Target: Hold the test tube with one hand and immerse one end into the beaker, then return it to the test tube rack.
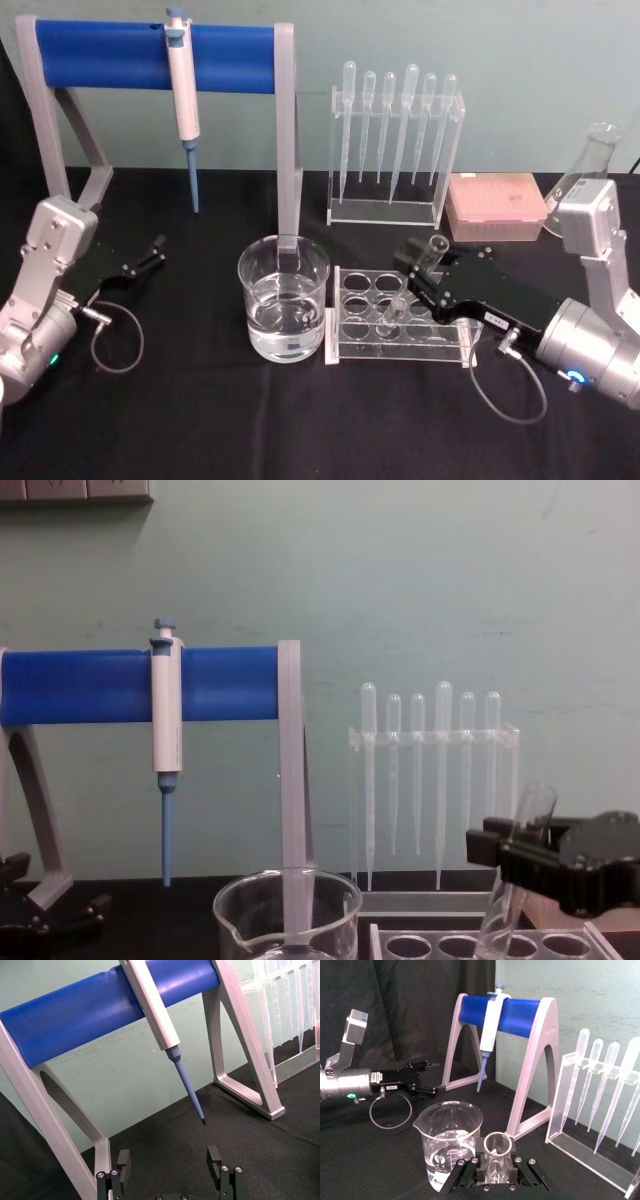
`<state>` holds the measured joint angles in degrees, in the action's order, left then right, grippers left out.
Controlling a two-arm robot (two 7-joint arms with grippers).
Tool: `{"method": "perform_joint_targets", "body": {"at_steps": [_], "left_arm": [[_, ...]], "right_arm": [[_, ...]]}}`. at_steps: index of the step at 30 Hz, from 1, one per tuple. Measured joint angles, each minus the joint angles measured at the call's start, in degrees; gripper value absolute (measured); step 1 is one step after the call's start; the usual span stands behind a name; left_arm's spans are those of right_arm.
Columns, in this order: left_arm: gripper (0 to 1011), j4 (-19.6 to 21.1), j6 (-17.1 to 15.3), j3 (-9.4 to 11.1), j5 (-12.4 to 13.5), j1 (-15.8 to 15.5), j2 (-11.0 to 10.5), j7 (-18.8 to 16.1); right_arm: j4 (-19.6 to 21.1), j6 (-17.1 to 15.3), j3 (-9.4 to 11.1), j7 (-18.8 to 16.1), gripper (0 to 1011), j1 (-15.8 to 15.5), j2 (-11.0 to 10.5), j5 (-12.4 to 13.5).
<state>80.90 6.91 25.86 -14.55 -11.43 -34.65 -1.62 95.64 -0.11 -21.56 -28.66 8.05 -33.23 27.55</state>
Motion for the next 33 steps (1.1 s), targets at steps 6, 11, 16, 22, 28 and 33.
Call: {"method": "perform_joint_targets", "body": {"at_steps": [6, 11, 16, 22, 28, 33], "left_arm": [[1000, 0.0, 0.0, 0.0, 0.0, 0.0, 0.0, 0.0], [1000, 0.0, 0.0, 0.0, 0.0, 0.0, 0.0, 0.0], [1000, 0.0, 0.0, 0.0, 0.0, 0.0, 0.0, 0.0], [1000, 0.0, 0.0, 0.0, 0.0, 0.0, 0.0, 0.0], [1000, 0.0, 0.0, 0.0, 0.0, 0.0, 0.0, 0.0], [1000, 0.0, 0.0, 0.0, 0.0, 0.0, 0.0, 0.0]], "right_arm": [[2.4, -1.4, 0.6, 0.2, 224, 0.2, -0.9, -0.6], [4.8, -3.4, 1.0, -0.2, 224, 0.9, -2.1, -0.5], [7.6, -7.0, 1.8, -0.7, 224, 2.2, -3.5, 1.5], [11.1, -12.7, 2.4, -1.3, 224, 5.4, -5.7, 4.7], [12.3, -16.2, 1.6, -1.4, 224, 8.4, -6.9, 5.8], [12.9, -18.6, 0.5, -0.9, 224, 10.9, -7.7, 6.2]]}}
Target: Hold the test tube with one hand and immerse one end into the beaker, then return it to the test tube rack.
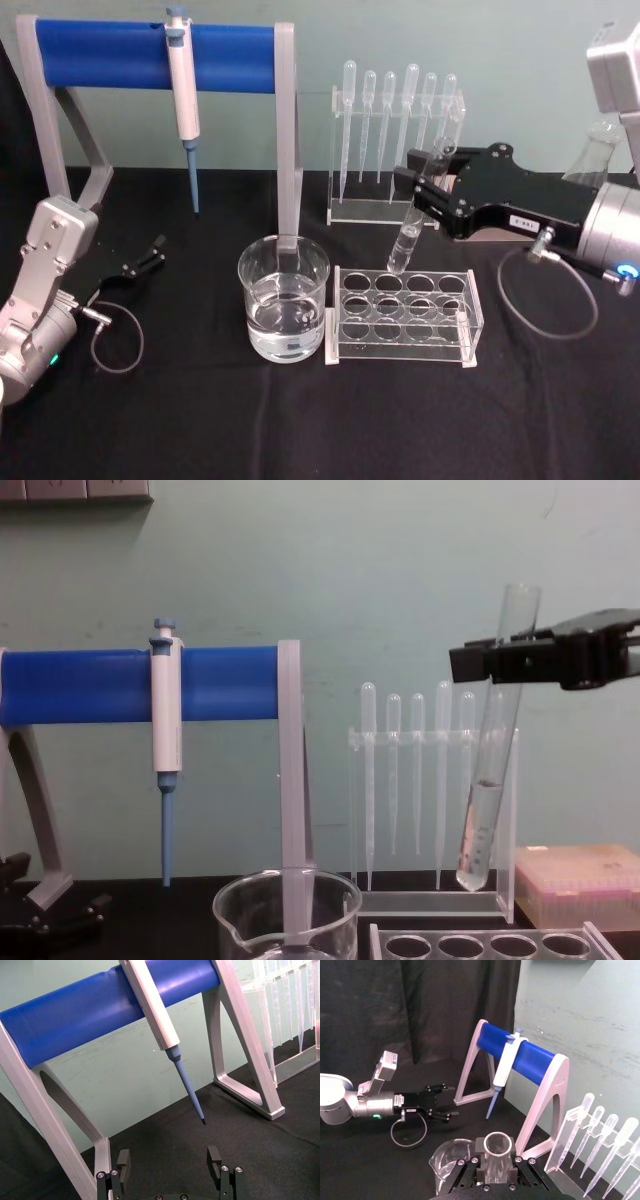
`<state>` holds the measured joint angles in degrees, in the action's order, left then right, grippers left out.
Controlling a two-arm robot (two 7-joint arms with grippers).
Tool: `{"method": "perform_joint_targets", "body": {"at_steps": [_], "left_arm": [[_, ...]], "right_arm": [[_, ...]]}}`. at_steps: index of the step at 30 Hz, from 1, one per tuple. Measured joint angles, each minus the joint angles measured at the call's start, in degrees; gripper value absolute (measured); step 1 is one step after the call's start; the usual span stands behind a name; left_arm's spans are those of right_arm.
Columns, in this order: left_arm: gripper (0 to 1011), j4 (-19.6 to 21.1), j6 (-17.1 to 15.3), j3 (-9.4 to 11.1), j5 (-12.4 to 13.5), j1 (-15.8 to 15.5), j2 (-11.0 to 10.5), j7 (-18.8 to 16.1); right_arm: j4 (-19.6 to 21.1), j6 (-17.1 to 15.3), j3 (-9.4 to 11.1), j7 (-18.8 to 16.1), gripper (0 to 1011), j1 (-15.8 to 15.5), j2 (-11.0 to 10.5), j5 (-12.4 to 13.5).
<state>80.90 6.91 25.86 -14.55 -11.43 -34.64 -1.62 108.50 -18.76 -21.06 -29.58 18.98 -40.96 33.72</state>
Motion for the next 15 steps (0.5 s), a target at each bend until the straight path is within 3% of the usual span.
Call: {"method": "perform_joint_targets", "body": {"at_steps": [8, 15], "left_arm": [[1000, 0.0, 0.0, 0.0, 0.0, 0.0, 0.0, 0.0], [1000, 0.0, 0.0, 0.0, 0.0, 0.0, 0.0, 0.0]], "right_arm": [[0.4, -1.7, -1.2, 0.6, 224, 2.3, -1.2, 0.8], [0.4, -1.8, -1.3, 0.6, 224, 2.4, -1.2, 0.9]]}}
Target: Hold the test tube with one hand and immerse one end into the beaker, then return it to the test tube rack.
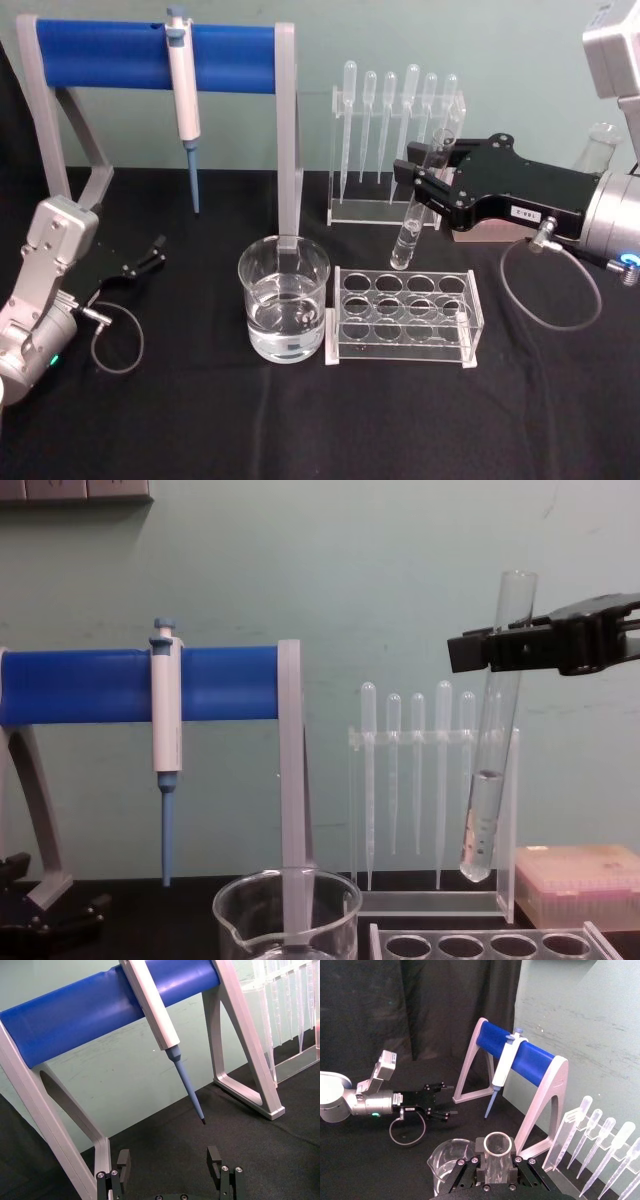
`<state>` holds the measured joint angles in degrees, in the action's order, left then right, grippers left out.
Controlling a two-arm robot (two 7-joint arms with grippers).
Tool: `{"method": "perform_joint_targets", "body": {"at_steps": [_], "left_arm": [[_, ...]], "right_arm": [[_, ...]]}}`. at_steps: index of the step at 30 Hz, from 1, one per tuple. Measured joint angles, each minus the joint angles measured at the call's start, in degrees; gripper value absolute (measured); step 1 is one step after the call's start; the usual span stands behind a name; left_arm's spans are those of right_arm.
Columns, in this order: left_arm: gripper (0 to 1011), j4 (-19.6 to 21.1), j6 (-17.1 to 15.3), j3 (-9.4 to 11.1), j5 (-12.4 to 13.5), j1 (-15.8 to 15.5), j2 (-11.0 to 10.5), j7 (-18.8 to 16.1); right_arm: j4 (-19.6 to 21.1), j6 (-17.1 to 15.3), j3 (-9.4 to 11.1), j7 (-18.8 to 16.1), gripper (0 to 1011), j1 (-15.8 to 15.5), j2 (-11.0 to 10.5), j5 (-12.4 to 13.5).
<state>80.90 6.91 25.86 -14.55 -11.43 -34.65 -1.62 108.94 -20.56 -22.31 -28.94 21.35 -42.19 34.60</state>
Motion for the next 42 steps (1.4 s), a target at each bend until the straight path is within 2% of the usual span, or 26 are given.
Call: {"method": "perform_joint_targets", "body": {"at_steps": [42], "left_arm": [[1000, 0.0, 0.0, 0.0, 0.0, 0.0, 0.0, 0.0]], "right_arm": [[-0.1, 0.2, 0.1, 0.0, 224, -0.2, 0.2, -0.2]]}}
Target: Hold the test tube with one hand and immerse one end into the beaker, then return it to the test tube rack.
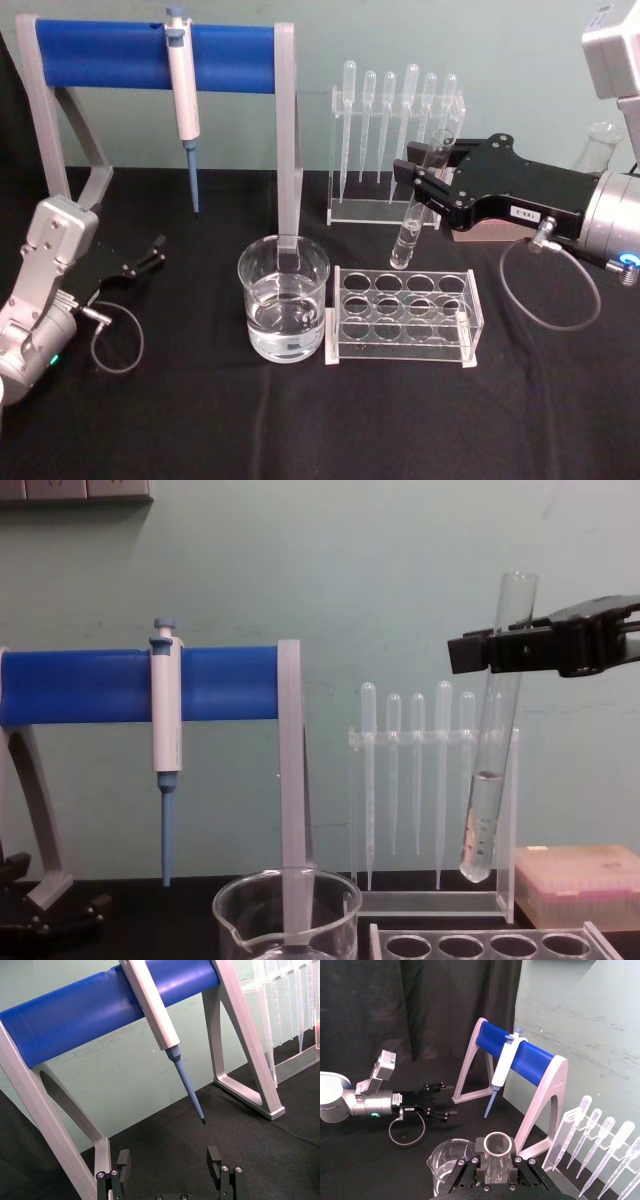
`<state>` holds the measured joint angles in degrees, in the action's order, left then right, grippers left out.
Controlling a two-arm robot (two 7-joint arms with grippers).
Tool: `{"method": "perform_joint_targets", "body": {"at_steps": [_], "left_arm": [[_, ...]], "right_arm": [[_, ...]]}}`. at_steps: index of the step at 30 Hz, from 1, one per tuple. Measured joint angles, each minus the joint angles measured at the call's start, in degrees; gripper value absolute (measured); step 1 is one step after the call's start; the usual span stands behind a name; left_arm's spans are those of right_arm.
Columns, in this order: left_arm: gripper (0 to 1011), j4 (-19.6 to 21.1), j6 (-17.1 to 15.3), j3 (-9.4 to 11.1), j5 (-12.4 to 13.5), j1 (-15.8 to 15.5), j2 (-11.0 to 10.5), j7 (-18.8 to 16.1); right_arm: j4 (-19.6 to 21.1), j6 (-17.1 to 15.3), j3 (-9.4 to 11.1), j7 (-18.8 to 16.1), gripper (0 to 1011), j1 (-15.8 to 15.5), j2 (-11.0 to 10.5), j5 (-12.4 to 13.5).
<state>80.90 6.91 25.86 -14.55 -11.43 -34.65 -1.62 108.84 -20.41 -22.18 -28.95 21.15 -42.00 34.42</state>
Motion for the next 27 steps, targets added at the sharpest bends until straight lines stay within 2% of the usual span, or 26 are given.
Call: {"method": "perform_joint_targets", "body": {"at_steps": [27], "left_arm": [[1000, 0.0, 0.0, 0.0, 0.0, 0.0, 0.0, 0.0]], "right_arm": [[0.0, 0.0, 0.0, 0.0, 224, 0.0, 0.0, 0.0]]}}
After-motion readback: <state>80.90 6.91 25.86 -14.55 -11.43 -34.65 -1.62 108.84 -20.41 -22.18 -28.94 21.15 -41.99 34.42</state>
